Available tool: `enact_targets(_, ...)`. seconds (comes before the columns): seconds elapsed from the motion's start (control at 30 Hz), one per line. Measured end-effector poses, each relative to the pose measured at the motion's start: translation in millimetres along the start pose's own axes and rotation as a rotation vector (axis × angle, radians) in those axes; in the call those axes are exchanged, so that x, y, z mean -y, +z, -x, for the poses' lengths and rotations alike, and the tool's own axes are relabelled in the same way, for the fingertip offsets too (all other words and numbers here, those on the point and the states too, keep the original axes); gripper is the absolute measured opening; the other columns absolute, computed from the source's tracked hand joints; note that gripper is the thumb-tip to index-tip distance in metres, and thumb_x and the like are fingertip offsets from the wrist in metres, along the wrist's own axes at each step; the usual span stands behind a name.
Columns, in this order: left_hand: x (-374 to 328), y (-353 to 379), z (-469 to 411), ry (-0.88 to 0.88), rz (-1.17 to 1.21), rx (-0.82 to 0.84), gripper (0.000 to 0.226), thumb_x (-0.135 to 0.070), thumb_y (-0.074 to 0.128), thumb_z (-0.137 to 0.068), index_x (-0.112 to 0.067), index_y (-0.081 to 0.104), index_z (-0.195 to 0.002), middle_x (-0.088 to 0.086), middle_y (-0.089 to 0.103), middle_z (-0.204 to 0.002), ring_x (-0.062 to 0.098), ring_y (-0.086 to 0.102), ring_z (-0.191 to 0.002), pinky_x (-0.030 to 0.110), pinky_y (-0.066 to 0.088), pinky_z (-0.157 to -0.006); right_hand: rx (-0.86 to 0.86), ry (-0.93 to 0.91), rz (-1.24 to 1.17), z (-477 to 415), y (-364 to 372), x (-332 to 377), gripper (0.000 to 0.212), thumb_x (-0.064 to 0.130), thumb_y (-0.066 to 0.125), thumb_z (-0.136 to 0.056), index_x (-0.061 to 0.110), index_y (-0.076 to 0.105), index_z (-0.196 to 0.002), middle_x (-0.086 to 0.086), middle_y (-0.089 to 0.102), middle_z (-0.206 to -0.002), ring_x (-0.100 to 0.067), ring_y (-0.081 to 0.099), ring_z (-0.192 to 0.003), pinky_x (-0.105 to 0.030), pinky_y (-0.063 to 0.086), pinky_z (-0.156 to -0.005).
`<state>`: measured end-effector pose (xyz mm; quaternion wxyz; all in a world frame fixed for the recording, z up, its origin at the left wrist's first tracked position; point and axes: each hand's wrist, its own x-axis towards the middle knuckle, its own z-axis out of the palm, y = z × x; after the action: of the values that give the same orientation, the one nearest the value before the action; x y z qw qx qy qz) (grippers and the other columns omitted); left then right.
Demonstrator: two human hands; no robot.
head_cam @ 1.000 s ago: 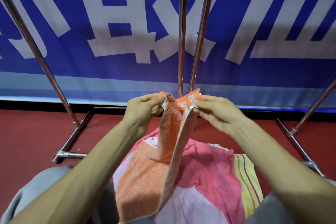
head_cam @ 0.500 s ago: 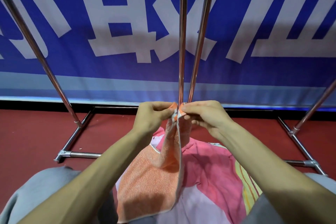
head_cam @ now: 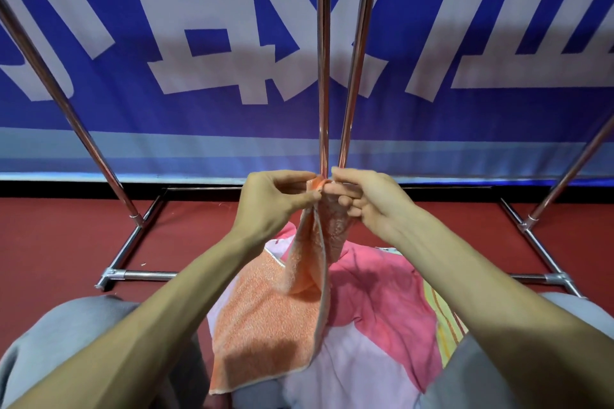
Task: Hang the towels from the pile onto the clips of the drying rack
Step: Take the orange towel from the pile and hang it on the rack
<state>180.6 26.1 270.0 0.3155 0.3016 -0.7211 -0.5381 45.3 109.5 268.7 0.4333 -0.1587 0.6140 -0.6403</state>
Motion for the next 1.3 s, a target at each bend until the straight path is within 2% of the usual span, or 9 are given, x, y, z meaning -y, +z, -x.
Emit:
enact_targets(0.2, 0.9, -4.9, 0.6, 0.162, -0.225, -0.039, 0.030, -0.011, 0.086, -0.064, -0.017, 0.076, -0.092, -0.004, 0.075, -0.083, 0.005, 0.070, -0.076, 0.015, 0.054, -0.072, 0.170, 0.047, 0.001, 5.8, -6.3, 7.5, 0.058, 0.059, 0.040, -0.093, 0.006, 0.052, -0.112, -0.018, 0.073, -0.101, -0.014, 0.044, -0.055, -0.025, 0.022, -0.053)
enact_targets(0.4, 3.4, -12.9, -4.4, 0.253, -0.330, -0.008, 0.015, -0.015, 0.074, -0.081, -0.017, 0.075, -0.096, -0.006, 0.074, -0.087, -0.001, 0.068, -0.080, 0.011, 0.050, -0.077, 0.051, -0.147, 0.299, 4.6, -9.1, 6.9, 0.046, 0.051, 0.035, -0.099, 0.010, 0.055, -0.100, -0.009, 0.075, -0.093, -0.013, 0.043, -0.059, -0.023, 0.031, -0.051)
enact_targets(0.5, 1.5, -21.0, -6.3, 0.338, -0.476, 0.029, 0.017, -0.019, 0.065, -0.089, -0.013, 0.071, -0.104, -0.006, 0.069, -0.095, 0.004, 0.064, -0.088, 0.009, 0.045, -0.079, -0.120, -0.396, 0.779, -2.9, -15.7, -0.6, 0.027, 0.040, 0.048, -0.096, 0.017, 0.060, -0.098, 0.003, 0.071, -0.097, -0.016, 0.060, -0.088, -0.031, 0.047, -0.079)
enact_targets(0.67, -2.4, -34.7, -6.3, 0.397, -0.557, 0.084, 0.020, -0.018, 0.054, -0.096, -0.014, 0.067, -0.111, -0.004, 0.066, -0.103, 0.005, 0.059, -0.094, 0.002, 0.038, -0.080, 0.292, -0.408, 1.067, 0.8, -14.9, -6.6, 0.062, 0.049, 0.066, -0.082, 0.024, 0.047, -0.136, 0.011, 0.051, -0.136, -0.006, 0.045, -0.125, -0.027, 0.035, -0.105)
enact_targets(0.77, -5.6, -38.5, -2.9, 0.407, -0.551, 0.154, 0.020, -0.017, 0.052, -0.097, -0.015, 0.067, -0.109, -0.004, 0.065, -0.101, -0.001, 0.060, -0.088, 0.003, 0.040, -0.079, 0.397, -0.513, 1.098, 1.3, -6.6, -9.4, 0.052, 0.036, 0.075, -0.079, 0.028, 0.055, -0.126, 0.022, 0.059, -0.112, 0.006, 0.052, -0.103, -0.018, 0.039, -0.091)
enact_targets(0.83, -5.4, -40.5, -2.2, 0.412, -0.553, 0.154, 0.017, -0.016, 0.055, -0.095, -0.015, 0.068, -0.106, -0.005, 0.065, -0.097, -0.001, 0.060, -0.085, 0.004, 0.040, -0.078, 0.344, -0.550, 1.135, -1.7, -2.5, -11.7, 0.018, 0.033, 0.077, -0.077, 0.030, 0.060, -0.083, 0.016, 0.058, -0.076, 0.000, 0.051, -0.071, -0.025, 0.041, -0.070)
enact_targets(0.93, -3.2, -45.3, -4.8, 0.417, -0.577, 0.107, 0.013, -0.014, 0.062, -0.091, -0.015, 0.070, -0.101, -0.005, 0.066, -0.093, 0.000, 0.060, -0.081, 0.003, 0.039, -0.076, 0.258, -0.623, 1.231, -7.4, -5.6, -10.2, 0.040, 0.035, 0.076, -0.076, 0.026, 0.043, -0.056, 0.005, 0.048, -0.058, -0.012, 0.042, -0.058, -0.032, 0.036, -0.059)
enact_targets(1.13, -5.4, -48.5, -11.3, 0.398, -0.601, -0.017, 0.009, -0.012, 0.059, -0.091, -0.012, 0.067, -0.094, -0.007, 0.064, -0.085, 0.011, 0.061, -0.078, 0.005, 0.040, -0.068, 0.058, -0.686, 1.167, -8.4, -23.8, -1.1, 0.028, 0.052, 0.073, -0.072, 0.030, 0.058, -0.067, 0.006, 0.060, -0.061, -0.010, 0.053, -0.061, -0.032, 0.042, -0.061)
enact_targets(1.3, -2.4, -45.7, -16.3, 0.300, -0.529, -0.035, 0.010, -0.018, 0.050, -0.096, -0.014, 0.059, -0.097, -0.001, 0.063, -0.083, 0.018, 0.059, -0.078, 0.031, 0.047, -0.071, 0.047, -0.815, 1.061, -2.1, -26.7, -0.1, 0.029, 0.032, 0.077, -0.076, 0.030, 0.053, -0.093, 0.014, 0.064, -0.084, -0.007, 0.058, -0.079, -0.029, 0.048, -0.074)
